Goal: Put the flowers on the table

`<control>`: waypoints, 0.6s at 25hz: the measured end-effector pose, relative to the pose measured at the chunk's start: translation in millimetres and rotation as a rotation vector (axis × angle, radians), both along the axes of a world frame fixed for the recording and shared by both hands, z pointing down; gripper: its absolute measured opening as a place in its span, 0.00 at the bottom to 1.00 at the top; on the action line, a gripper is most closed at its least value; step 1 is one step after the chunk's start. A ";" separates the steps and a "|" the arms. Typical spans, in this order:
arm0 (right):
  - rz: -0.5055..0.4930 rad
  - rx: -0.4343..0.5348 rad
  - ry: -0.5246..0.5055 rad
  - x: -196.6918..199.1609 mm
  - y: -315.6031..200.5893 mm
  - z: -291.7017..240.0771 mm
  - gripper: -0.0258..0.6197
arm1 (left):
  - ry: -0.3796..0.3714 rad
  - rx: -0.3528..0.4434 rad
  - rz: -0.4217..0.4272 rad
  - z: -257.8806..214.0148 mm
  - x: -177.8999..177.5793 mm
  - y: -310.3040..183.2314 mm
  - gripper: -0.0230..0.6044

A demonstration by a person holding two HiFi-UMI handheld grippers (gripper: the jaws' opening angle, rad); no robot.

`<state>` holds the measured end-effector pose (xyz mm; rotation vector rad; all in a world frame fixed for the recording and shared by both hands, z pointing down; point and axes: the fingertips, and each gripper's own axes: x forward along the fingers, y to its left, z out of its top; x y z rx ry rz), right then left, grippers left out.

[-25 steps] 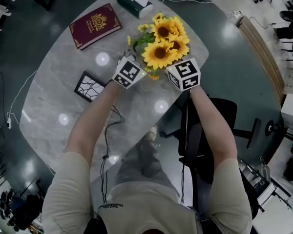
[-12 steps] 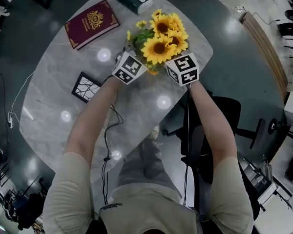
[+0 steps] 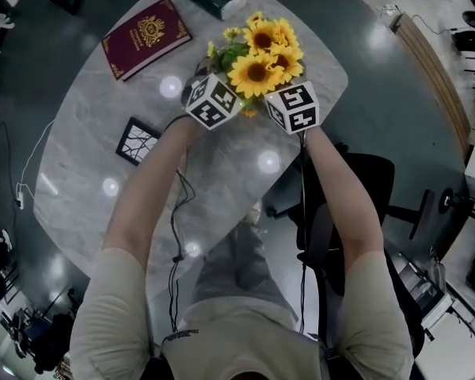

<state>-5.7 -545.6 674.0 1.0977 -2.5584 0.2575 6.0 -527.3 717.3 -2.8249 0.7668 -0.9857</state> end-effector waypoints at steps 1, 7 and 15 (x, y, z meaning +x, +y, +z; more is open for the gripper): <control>0.004 0.003 -0.007 -0.2 -0.6 -0.4 0.84 | 0.002 -0.002 -0.001 0.0 -0.2 -0.5 0.85; 0.023 0.002 -0.046 1.7 -0.3 -0.4 0.84 | -0.002 0.001 0.001 -0.9 1.3 0.2 0.85; 0.035 0.004 -0.079 2.5 -1.4 1.0 0.84 | 0.005 0.012 -0.007 -1.5 -0.5 0.9 0.85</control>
